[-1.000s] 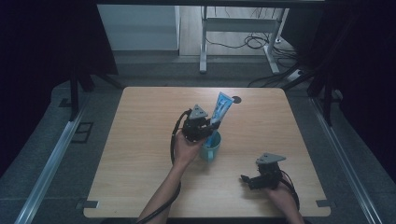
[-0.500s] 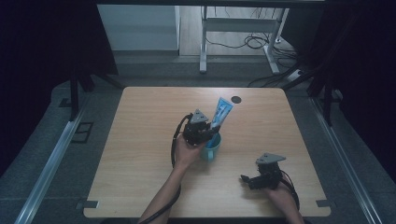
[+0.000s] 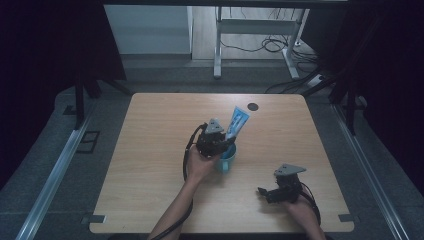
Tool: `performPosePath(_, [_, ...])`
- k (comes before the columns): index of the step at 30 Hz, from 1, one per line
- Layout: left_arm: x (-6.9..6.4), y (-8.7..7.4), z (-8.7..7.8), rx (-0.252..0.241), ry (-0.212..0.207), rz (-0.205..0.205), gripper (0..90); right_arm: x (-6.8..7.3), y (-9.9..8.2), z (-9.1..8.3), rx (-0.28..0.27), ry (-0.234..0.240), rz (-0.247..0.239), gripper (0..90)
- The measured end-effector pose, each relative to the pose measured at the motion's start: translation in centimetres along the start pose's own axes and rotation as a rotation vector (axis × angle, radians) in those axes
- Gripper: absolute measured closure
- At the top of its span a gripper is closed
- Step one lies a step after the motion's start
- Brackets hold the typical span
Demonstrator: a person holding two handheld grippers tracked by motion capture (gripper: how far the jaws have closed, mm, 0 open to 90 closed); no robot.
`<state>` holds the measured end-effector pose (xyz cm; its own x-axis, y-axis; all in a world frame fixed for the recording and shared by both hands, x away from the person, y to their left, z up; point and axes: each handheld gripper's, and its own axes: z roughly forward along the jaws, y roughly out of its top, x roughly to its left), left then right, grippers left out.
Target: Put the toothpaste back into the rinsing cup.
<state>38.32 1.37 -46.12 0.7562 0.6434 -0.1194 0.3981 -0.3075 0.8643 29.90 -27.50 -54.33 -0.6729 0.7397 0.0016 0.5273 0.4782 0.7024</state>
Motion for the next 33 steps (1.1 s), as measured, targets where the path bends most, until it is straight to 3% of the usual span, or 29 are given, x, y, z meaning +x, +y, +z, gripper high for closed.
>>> performPosePath(6, [0.0,-0.35,0.01,0.023,-0.001,0.002,69.0,0.0,0.0,0.0,0.0,0.0,0.0,1.1])
performPosePath(10, [-0.03,-0.71,0.1,0.053,0.012,0.026,67.3,0.0,0.0,0.0,0.0,0.0,0.0,1.1])
performPosePath(26, [0.17,-0.76,-0.06,0.064,0.0,0.007,65.1,0.0,0.0,0.0,0.0,0.0,-0.001,1.1])
performPosePath(33, [-0.04,-0.7,-0.47,0.054,0.008,0.007,57.1,0.0,0.0,0.0,0.0,0.0,-0.001,1.1])
